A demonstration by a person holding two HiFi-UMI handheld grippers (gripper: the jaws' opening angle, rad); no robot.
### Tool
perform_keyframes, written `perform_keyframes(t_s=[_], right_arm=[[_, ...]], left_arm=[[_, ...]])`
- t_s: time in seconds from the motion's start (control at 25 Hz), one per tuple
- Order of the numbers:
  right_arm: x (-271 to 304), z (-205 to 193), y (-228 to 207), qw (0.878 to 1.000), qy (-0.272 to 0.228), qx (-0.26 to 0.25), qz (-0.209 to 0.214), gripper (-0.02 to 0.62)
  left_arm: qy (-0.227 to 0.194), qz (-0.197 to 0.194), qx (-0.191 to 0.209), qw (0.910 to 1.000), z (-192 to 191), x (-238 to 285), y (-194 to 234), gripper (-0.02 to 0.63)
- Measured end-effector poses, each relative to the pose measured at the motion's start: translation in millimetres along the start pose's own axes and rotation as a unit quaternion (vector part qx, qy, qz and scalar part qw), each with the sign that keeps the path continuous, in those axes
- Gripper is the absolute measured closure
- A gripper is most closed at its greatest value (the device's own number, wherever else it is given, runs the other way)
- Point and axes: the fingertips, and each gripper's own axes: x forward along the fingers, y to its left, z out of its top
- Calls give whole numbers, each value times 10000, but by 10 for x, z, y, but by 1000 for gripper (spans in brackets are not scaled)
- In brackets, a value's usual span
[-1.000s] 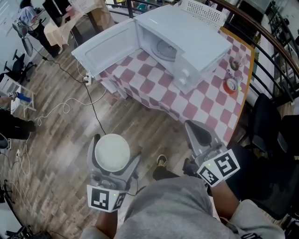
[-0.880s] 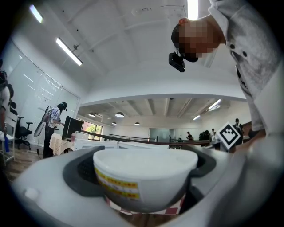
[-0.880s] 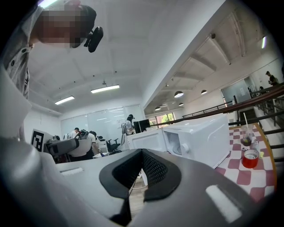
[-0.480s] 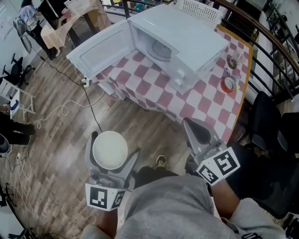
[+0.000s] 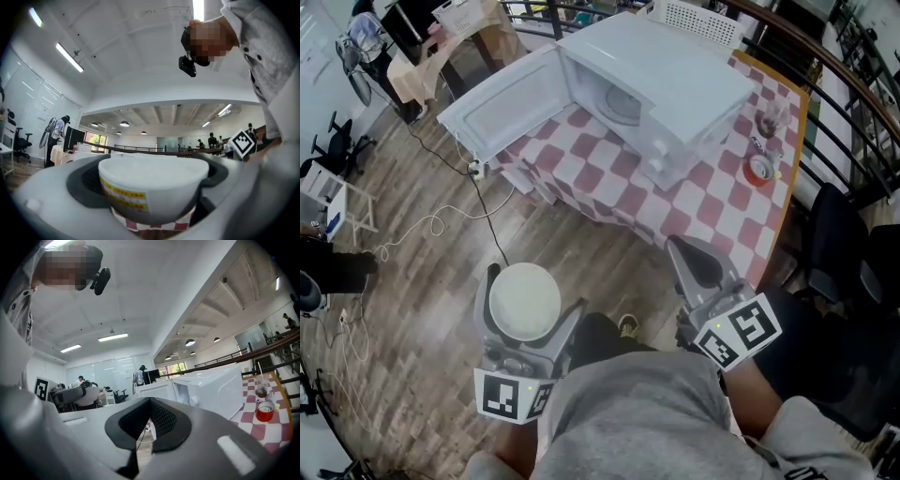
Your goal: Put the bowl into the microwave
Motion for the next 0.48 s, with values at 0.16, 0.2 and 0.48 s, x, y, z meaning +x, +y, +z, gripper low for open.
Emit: perform_keyframes(t_s=[0.16, 0.2, 0.48], right_arm=[[-42, 3, 23, 10000, -52, 15, 3, 601], [-59, 1, 17, 10000, -57, 14, -17, 601], [-72, 22, 8, 10000, -53, -5, -57, 602]], left_arm=[[-21, -24, 10, 10000, 15, -8, -38, 63], [-37, -57, 20, 10000, 23, -1, -54, 63], [-99, -171, 62, 9998, 75, 37, -81, 63]])
